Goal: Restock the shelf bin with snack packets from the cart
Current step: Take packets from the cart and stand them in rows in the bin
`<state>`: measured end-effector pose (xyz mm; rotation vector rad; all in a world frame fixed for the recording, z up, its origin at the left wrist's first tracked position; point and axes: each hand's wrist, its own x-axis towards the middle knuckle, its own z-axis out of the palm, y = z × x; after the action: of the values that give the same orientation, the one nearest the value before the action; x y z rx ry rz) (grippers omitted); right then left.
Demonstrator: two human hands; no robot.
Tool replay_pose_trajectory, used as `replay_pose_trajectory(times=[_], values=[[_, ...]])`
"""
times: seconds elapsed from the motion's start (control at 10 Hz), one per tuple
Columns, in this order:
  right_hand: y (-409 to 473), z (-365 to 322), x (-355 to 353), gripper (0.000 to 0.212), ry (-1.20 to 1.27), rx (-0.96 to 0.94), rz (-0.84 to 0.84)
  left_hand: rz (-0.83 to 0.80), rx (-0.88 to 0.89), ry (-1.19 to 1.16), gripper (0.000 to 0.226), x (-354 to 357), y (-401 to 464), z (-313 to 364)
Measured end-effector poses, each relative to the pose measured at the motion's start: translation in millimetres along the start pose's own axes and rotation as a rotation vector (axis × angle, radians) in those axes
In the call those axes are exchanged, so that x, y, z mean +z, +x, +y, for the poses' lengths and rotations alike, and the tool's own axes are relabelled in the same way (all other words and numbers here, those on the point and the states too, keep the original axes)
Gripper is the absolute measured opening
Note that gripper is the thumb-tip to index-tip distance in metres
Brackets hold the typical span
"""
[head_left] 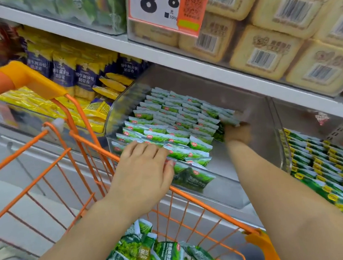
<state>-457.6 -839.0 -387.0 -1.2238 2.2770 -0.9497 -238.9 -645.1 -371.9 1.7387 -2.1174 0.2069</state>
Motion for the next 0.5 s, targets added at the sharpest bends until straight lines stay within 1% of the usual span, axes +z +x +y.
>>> replay_pose_trajectory(times=[0.1,0.2,0.4,0.5], values=[[3.0,5.4,4.5,0.039,0.217,0.060,-0.107,-0.002,0.011,0.007,0.044,-0.2,0.3,0.5],[2.4,5.5,6.4,0.039,0.220,0.044,-0.159,0.010,0.008,0.006,0.043,-1.1,0.3,1.1],[-1.6,11.2,7.5,0.033,0.216,-0.092,-0.154,0.001,0.011,-0.022,0.044,-1.2,1.0,1.1],[-0.8,14.0,7.2,0.035,0.148,-0.166,-0.150,0.000,0.012,-0.021,0.044,-1.5,1.1,1.2]])
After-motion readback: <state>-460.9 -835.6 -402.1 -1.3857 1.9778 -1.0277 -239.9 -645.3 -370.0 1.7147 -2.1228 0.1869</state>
